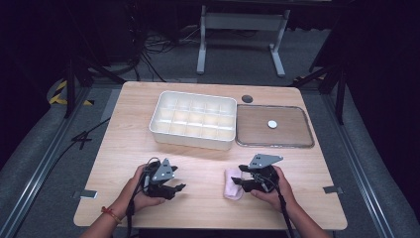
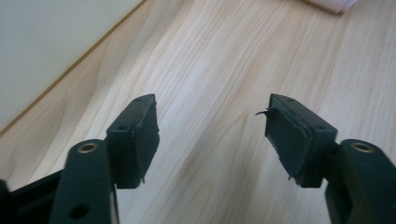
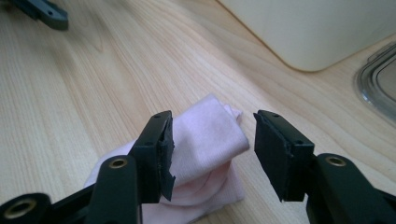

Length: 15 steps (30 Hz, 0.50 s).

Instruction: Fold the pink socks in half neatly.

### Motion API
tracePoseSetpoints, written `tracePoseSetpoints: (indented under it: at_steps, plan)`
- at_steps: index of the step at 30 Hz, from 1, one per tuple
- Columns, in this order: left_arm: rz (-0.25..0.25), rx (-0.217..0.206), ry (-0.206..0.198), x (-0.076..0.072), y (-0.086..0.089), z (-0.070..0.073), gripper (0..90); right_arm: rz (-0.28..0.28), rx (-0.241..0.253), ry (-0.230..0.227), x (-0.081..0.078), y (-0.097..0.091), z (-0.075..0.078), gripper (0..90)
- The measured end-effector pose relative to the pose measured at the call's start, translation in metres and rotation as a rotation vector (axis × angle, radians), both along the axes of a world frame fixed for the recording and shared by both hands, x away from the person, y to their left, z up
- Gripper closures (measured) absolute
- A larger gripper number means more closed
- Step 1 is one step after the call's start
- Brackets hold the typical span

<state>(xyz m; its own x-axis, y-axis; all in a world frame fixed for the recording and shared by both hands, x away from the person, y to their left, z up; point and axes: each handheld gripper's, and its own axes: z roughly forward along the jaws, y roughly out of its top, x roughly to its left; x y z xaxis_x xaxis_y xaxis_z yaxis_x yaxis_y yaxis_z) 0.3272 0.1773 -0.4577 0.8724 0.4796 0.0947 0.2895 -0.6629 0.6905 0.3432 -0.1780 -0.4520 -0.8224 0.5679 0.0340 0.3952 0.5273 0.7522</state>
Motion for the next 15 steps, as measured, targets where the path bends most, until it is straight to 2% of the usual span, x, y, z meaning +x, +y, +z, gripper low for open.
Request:
tracePoseSetpoints:
  at_steps: [3,7,15]
  plan:
    - [0.024,-0.012,0.004,-0.002,0.015,-0.004,32.3,0.006,-0.023,0.025,0.004,0.001,-0.008,48.6]
    - [0.042,-0.013,0.019,-0.002,0.025,-0.007,30.6,0.011,-0.013,0.058,0.007,0.0,-0.013,48.3]
    - [0.048,-0.003,0.051,0.0,0.032,-0.016,29.0,0.02,0.058,0.157,0.015,-0.007,-0.023,47.6]
